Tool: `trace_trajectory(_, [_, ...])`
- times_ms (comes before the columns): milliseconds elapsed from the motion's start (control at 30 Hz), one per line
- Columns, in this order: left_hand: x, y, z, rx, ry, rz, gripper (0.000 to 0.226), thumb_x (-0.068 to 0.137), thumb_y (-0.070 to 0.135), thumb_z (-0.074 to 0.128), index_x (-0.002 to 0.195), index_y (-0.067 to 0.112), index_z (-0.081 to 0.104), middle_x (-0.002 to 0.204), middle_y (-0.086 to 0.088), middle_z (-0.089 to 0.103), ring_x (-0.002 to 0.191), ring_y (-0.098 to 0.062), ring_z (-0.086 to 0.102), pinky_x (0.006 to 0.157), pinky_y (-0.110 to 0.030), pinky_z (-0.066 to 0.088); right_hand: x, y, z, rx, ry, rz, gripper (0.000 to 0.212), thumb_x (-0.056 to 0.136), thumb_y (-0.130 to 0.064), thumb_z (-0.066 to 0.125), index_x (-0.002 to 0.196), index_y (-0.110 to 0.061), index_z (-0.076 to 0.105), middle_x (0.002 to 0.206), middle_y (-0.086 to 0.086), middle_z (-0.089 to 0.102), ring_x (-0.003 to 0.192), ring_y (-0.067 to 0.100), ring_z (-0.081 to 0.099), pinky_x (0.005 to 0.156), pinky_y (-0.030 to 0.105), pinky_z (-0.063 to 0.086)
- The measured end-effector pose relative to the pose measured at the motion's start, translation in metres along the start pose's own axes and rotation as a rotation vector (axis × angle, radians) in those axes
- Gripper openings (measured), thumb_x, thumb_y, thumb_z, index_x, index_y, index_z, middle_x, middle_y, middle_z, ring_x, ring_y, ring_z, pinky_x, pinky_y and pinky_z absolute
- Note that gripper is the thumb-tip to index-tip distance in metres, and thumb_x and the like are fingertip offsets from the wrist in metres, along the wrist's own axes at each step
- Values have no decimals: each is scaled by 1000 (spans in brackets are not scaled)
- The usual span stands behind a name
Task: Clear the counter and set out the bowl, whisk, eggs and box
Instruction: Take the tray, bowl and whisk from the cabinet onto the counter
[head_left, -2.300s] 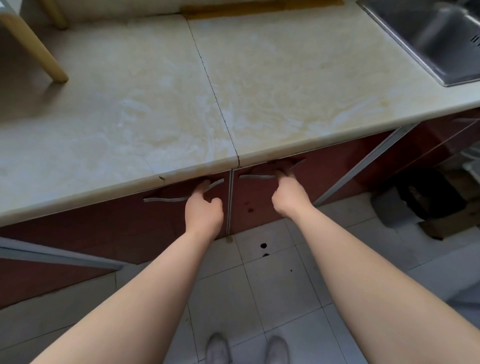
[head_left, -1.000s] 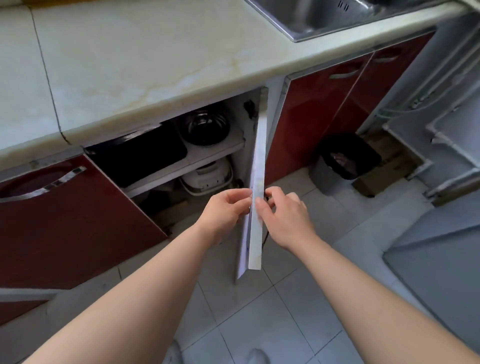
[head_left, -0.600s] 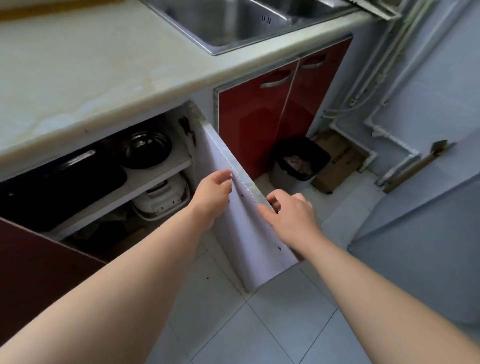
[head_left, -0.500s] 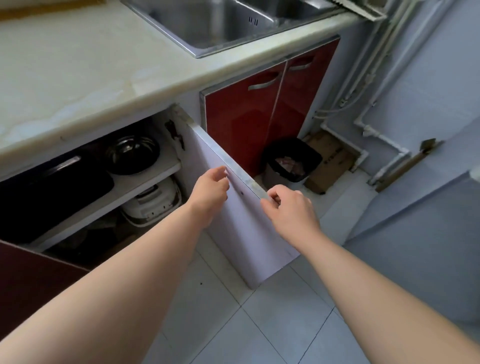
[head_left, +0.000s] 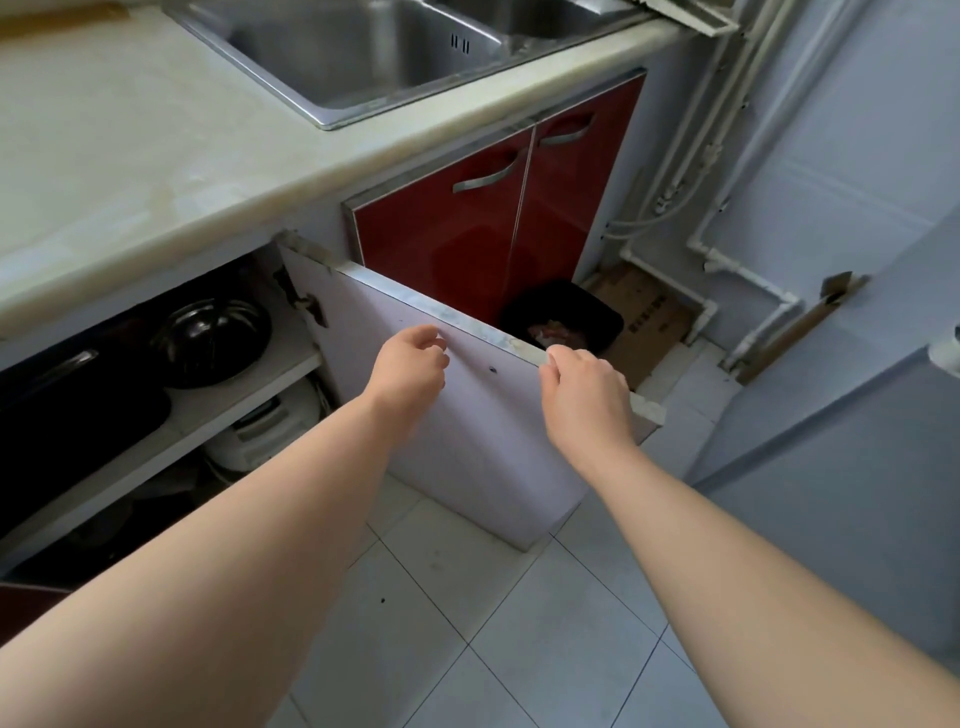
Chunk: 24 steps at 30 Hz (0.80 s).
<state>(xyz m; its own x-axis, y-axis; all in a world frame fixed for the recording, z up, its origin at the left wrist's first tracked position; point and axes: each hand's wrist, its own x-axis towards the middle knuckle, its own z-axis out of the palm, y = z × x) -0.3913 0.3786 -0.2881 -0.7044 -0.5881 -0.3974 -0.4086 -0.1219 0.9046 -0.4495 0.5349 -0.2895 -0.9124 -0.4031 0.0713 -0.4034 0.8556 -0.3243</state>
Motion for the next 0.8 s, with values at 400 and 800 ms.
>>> trace_trajectory(400, [-14,-11,-21,-50,-10,11,48,97,3,39,144,10,38,133,-2,55,104,-16,58,77,-26,50,-12,-34,12,273,78,-94,44,91,1,42,131,-10,54,134,3,54,124,23,46,104,34,40])
trace_trajectory(800, [-32,-70,-139,-300,241,-152,21,98,5,45,116,14,50,96,-2,62,76,-16,61,69,-25,51,-39,-136,66,316,-93,-254,43,92,-2,41,132,-12,53,138,2,53,128,20,44,103,26,33])
